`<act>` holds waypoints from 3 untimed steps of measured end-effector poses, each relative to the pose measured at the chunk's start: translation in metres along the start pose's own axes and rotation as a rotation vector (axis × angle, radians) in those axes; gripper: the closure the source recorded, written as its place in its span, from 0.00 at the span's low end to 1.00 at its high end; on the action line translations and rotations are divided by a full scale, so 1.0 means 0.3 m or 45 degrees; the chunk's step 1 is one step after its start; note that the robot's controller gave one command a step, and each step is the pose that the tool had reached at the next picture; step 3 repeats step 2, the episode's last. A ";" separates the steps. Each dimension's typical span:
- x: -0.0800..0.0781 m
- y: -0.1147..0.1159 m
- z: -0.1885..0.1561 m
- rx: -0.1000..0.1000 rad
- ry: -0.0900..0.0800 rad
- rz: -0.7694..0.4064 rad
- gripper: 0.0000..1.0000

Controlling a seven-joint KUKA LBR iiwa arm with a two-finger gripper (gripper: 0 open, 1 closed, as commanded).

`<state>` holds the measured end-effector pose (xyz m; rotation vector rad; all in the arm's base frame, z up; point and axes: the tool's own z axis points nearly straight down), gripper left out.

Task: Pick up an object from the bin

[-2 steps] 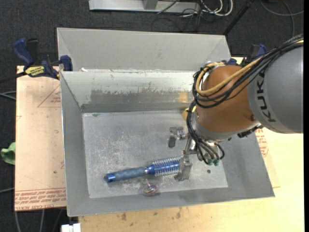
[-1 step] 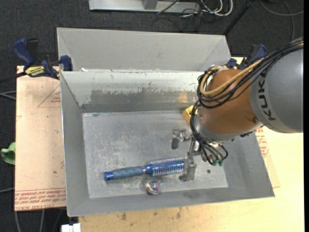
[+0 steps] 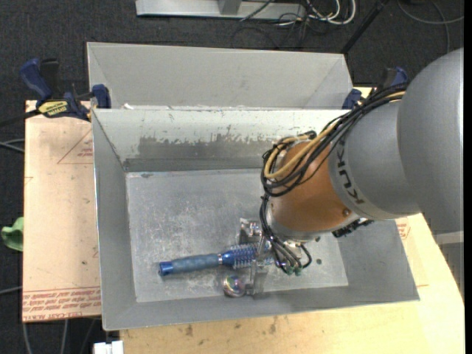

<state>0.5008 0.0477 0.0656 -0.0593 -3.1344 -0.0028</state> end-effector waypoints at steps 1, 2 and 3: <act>-0.005 -0.004 -0.012 0.001 -0.007 0.001 1.00; -0.138 -0.027 -0.636 0.004 -0.020 -0.431 1.00; -0.138 -0.027 -0.636 0.004 -0.020 -0.431 1.00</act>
Offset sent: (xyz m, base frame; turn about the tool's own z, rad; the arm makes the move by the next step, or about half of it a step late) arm 0.0000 0.0000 0.0000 0.0000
